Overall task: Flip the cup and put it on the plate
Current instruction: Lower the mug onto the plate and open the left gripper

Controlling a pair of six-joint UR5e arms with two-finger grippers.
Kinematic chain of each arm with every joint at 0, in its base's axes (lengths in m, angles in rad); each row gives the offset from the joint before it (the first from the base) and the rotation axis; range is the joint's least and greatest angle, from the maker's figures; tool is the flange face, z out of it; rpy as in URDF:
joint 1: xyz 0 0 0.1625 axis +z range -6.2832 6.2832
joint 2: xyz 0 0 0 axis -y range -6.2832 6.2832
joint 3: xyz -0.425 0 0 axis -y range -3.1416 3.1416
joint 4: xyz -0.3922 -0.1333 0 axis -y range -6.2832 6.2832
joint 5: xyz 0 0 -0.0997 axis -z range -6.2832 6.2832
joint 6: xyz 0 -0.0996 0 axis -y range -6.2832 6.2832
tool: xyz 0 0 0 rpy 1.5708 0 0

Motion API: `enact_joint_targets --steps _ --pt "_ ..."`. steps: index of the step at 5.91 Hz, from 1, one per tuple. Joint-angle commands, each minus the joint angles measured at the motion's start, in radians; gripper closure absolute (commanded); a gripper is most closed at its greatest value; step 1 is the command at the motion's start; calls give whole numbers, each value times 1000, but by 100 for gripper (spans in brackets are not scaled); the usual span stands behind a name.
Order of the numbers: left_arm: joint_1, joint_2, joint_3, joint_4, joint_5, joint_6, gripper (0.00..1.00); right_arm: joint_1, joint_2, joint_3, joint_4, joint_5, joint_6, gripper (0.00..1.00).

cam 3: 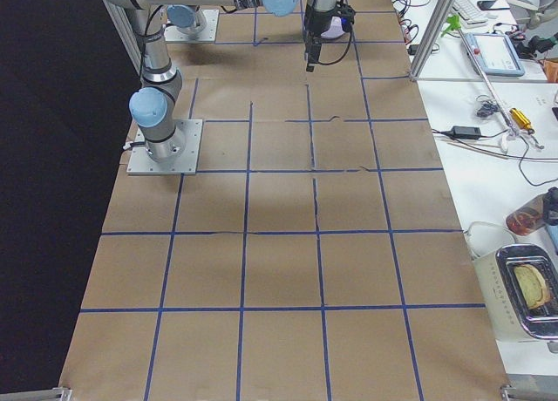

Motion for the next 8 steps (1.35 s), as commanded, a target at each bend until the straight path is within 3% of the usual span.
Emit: enact_joint_targets --steps 1,3,5,6,8 --pt "-4 60 16 -30 4 -15 1 0 0 0 0 0 0 0" --pt "-22 181 20 -160 1 -128 1 0 0 0 0 0 0 0" --pt "-123 307 22 -278 -10 -298 1 0 0 0 0 0 0 0" --pt "-184 322 22 -310 -13 -367 1 0 0 0 0 0 0 0" --pt "-199 374 -4 -380 -22 -373 1 0 0 0 0 0 0 0"
